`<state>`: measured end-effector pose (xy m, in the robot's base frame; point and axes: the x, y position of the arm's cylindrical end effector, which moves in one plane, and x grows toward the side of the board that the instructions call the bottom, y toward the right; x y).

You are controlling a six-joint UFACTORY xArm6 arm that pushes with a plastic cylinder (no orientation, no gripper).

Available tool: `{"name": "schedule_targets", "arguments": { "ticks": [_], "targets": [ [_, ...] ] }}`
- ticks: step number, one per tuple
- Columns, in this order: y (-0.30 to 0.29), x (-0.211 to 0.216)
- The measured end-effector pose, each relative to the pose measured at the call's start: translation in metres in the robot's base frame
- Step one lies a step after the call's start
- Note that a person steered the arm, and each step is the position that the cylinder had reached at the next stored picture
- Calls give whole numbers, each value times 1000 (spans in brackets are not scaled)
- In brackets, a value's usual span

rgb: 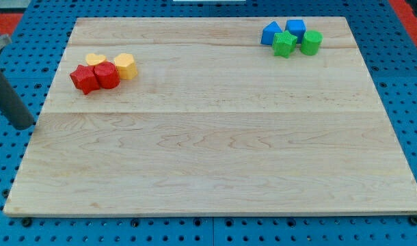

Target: Push the red star into the red circle

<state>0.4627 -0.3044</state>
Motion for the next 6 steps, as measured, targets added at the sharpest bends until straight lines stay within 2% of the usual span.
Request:
{"name": "schedule_targets", "arguments": {
  "ticks": [1,3,4,5,6],
  "targets": [
    [20,-37],
    [112,-74],
    [87,-58],
    [42,-62],
    [71,-80]
  ]
}}
